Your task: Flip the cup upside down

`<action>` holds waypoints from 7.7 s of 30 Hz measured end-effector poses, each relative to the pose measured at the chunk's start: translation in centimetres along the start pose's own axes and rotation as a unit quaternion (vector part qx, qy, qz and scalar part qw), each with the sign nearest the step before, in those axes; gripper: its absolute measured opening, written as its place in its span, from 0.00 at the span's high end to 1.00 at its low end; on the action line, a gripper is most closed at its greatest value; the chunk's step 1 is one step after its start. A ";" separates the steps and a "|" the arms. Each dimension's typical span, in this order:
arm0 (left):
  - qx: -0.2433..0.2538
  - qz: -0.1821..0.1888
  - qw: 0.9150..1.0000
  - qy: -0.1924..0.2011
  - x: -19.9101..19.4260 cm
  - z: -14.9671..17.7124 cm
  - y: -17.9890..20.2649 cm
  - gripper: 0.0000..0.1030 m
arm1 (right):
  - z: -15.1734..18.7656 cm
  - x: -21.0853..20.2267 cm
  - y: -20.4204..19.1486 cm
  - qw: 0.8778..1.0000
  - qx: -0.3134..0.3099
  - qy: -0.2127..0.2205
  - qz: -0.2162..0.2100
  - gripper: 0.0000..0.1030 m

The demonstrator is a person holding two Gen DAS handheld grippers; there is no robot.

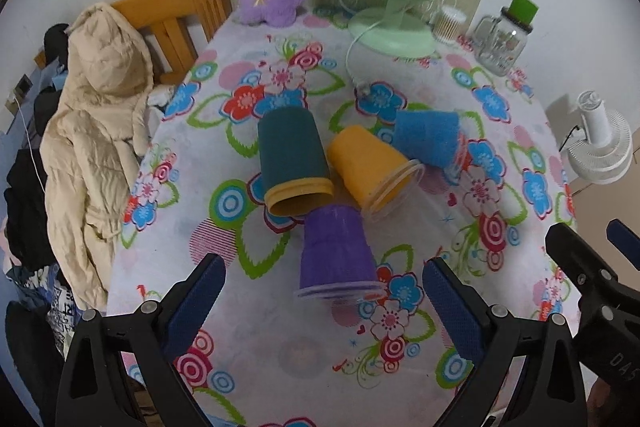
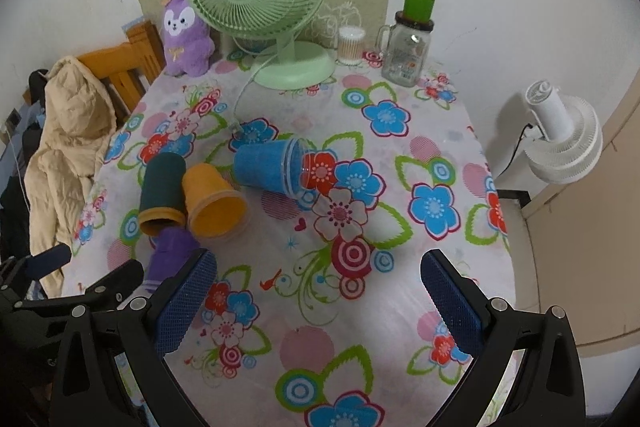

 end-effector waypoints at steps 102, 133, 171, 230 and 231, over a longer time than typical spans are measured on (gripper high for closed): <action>0.041 0.057 0.995 -0.069 1.9 3.5 3.2 0.11 | 4.7 2.7 2.2 0.995 0.047 -0.087 0.004 0.00; 0.101 0.067 0.985 -0.119 7.6 4.9 -2.1 0.11 | 7.3 9.0 -6.9 0.986 0.000 -0.165 0.009 0.03; 0.081 0.065 0.986 -0.128 9.2 3.4 -1.5 0.11 | 6.0 11.0 -7.4 0.982 0.006 -0.189 0.004 0.38; 0.118 0.044 0.992 -0.007 8.5 10.8 -2.3 0.11 | 18.1 5.1 -6.5 0.979 0.015 0.201 -0.018 0.35; 0.117 0.045 0.992 -0.008 8.5 10.8 -2.3 0.11 | 18.1 5.2 -6.3 0.981 0.020 0.192 -0.017 0.34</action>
Point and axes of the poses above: each gripper's, at about its wrist camera, not at the fingertips, and x roughly the way its jaws point, y to its right, z to its underside, the point moved 1 cm from there along x, roughly the way its jaws point, and after that the axes turned 4 degrees about x, right-handed, at the moved point
